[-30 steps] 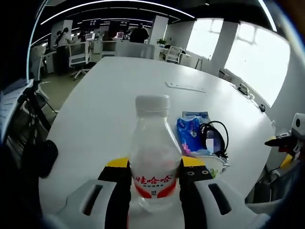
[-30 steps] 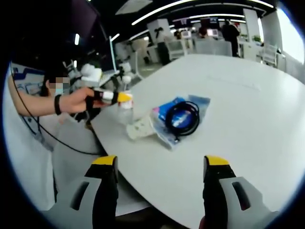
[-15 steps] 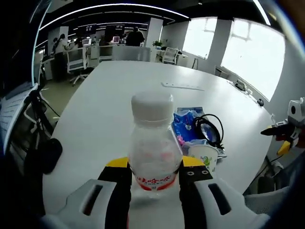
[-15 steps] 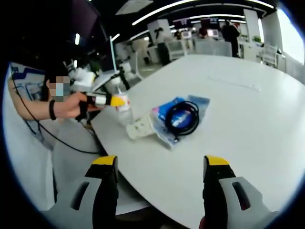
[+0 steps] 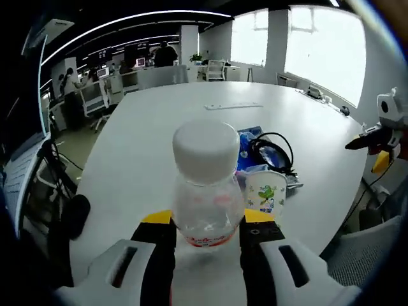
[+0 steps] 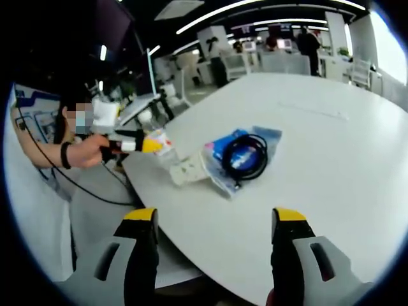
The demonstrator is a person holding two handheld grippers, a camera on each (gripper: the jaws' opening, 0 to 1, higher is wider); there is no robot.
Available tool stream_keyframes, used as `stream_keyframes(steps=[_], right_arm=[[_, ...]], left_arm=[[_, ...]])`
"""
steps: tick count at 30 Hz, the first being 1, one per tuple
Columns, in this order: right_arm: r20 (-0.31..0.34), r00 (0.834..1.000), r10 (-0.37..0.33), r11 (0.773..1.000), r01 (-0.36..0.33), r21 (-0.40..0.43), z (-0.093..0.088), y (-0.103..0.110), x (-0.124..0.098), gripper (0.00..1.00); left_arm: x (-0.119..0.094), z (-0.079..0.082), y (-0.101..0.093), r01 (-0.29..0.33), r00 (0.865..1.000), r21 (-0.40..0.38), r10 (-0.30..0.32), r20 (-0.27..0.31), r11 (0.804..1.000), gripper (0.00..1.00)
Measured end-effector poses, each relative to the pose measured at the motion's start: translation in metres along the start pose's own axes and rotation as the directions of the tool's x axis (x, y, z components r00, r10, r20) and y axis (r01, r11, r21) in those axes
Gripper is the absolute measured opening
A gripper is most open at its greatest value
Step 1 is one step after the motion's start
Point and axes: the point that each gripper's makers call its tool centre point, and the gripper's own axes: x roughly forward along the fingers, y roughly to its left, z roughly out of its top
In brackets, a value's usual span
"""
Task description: Arrange the tabletop items into an orderly group along one side of the table until the central work area is clear of visible clutter.
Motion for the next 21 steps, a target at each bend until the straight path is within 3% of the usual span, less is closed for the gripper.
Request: stream_keyframes(steps=[13, 21], right_arm=[[-0.007, 1.0, -0.002, 1.0, 0.002, 0.004, -0.009, 0.0024, -0.0026, 0.7], [0.006, 1.0, -0.003, 1.0, 0.003, -0.003, -0.0049, 0.0024, -0.0046, 0.7]], left_arm=[[-0.0041, -0.0039, -0.0018, -0.012, 1.0, -0.009, 0.012, 0.004, 1.0, 0.38], [-0.0037, -0.0037, -0.0029, -0.028, 1.0, -0.013, 0.028, 0.004, 1.0, 0.38]])
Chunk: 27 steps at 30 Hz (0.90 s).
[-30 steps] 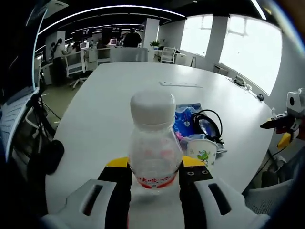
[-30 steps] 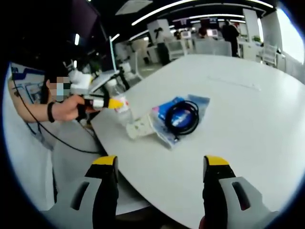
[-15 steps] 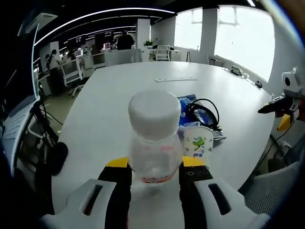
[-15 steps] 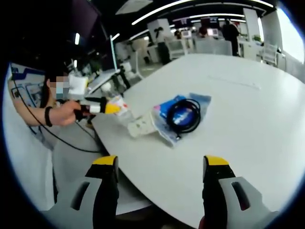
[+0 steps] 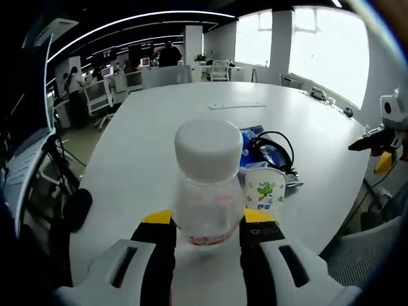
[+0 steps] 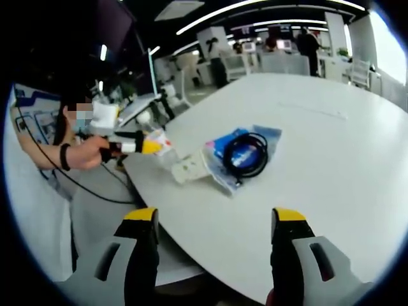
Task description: Arrange the tabletop items into an orderly group along one side of the table until the central work area is clear of visible clutter.
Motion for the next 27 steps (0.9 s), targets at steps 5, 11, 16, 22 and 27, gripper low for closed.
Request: stream_keyframes(steps=[5, 11, 16, 22, 27], right_arm=[[-0.006, 1.0, 0.004, 1.0, -0.004, -0.006, -0.0012, 0.0012, 0.0005, 0.7], [-0.005, 1.0, 0.006, 1.0, -0.006, -0.003, -0.0016, 0.0023, 0.0012, 0.7], [-0.007, 1.0, 0.006, 1.0, -0.006, -0.003, -0.0017, 0.0031, 0.0011, 0.7], [-0.007, 1.0, 0.002, 1.0, -0.002, 0.002, -0.0031, 0.0021, 0.0002, 0.7], [-0.011, 1.0, 0.0, 1.0, 0.0, 0.002, -0.0047, 0.0022, -0.0009, 0.7]], left_arm=[[-0.0004, -0.0004, 0.0003, -0.009, 1.0, -0.003, 0.009, -0.002, 1.0, 0.38], [0.0001, -0.0009, 0.001, -0.023, 1.0, -0.007, 0.023, -0.004, 1.0, 0.39], [0.0011, -0.0005, 0.001, -0.025, 1.0, -0.015, 0.025, -0.005, 1.0, 0.38], [0.0024, 0.0004, 0.0013, -0.026, 1.0, -0.015, 0.026, 0.006, 1.0, 0.38], [0.0059, 0.0036, 0.0047, -0.036, 0.999, -0.018, 0.036, 0.019, 0.999, 0.37]])
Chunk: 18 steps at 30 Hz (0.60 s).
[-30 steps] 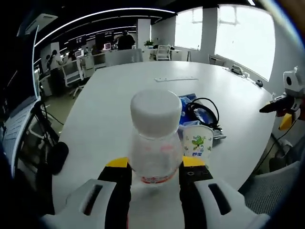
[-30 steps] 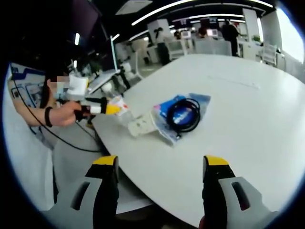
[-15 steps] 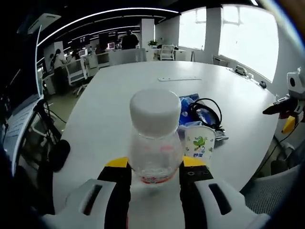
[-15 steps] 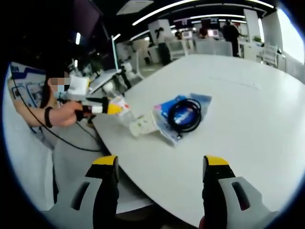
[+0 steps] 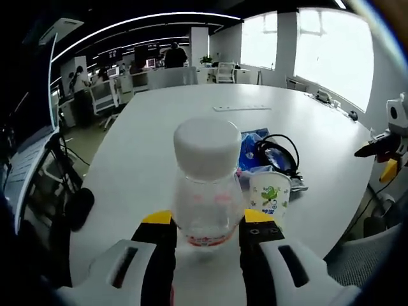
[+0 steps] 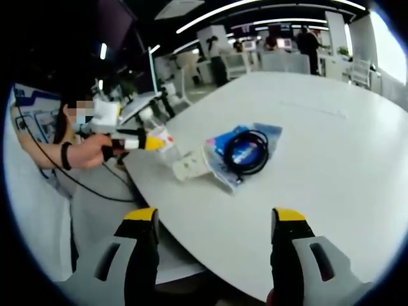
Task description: Arrange the tabletop items into an orderly group along one side of the table until the central work area is clear of visible clutter.
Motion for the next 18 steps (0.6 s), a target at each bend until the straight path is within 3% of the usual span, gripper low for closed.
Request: stream_keyframes(steps=[6, 18], right_arm=[[-0.006, 1.0, -0.011, 1.0, 0.011, 0.005, -0.001, -0.004, -0.004, 0.7], [-0.016, 1.0, -0.026, 1.0, 0.027, 0.014, 0.001, -0.01, -0.004, 0.7]], left_arm=[[0.008, 0.007, 0.008, -0.025, 0.999, -0.006, 0.026, 0.024, 1.0, 0.37], [0.04, 0.036, 0.048, -0.104, 0.993, -0.063, 0.107, 0.047, 0.993, 0.36]])
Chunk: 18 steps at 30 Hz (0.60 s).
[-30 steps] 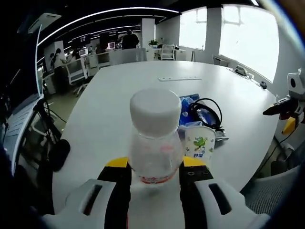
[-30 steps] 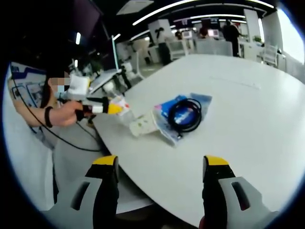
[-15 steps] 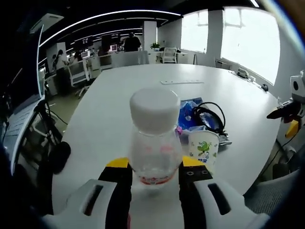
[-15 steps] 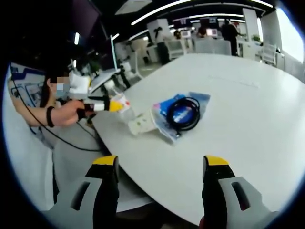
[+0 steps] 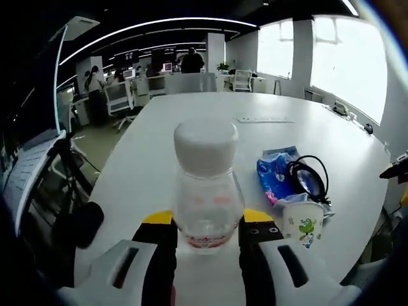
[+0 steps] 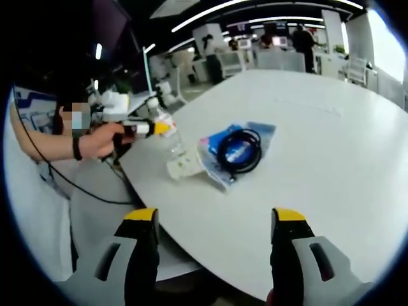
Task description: Arrange the tabletop items into an orderly group along one side of the table until the central work area is clear of visible clutter.
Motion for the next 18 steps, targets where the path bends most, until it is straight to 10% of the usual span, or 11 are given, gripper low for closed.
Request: stream_keyframes(steps=[18], right_arm=[[-0.027, 1.0, -0.003, 1.0, 0.004, 0.011, -0.001, -0.003, 0.006, 0.7]], left_arm=[[0.045, 0.039, 0.021, -0.034, 0.999, -0.021, 0.034, 0.019, 0.999, 0.37]])
